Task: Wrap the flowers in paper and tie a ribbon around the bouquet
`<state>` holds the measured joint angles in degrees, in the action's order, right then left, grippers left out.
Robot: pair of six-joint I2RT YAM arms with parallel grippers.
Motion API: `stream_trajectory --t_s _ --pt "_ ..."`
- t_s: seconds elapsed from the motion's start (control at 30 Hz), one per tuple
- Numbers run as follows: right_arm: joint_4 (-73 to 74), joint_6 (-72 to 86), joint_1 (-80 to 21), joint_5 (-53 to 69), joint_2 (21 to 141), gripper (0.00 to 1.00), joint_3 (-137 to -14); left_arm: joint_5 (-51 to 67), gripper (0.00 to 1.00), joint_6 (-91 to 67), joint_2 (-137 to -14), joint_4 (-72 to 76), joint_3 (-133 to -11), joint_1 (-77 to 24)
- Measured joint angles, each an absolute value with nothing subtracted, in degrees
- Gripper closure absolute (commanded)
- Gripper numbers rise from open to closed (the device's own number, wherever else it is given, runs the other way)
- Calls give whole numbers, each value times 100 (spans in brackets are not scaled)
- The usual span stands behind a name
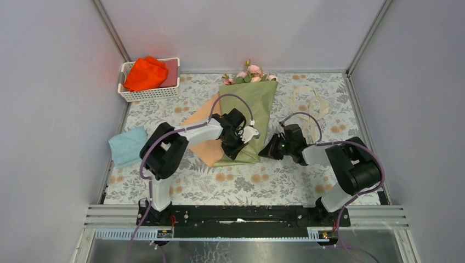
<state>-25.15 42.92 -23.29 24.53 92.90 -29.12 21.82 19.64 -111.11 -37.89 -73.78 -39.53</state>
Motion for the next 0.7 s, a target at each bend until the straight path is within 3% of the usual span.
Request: stream_trajectory --t_s 0.7 --pt "-2132 3972 -2364 2351 9242 100 -3083 1461 98 2731 -9736 -3216 -5511 -4278"
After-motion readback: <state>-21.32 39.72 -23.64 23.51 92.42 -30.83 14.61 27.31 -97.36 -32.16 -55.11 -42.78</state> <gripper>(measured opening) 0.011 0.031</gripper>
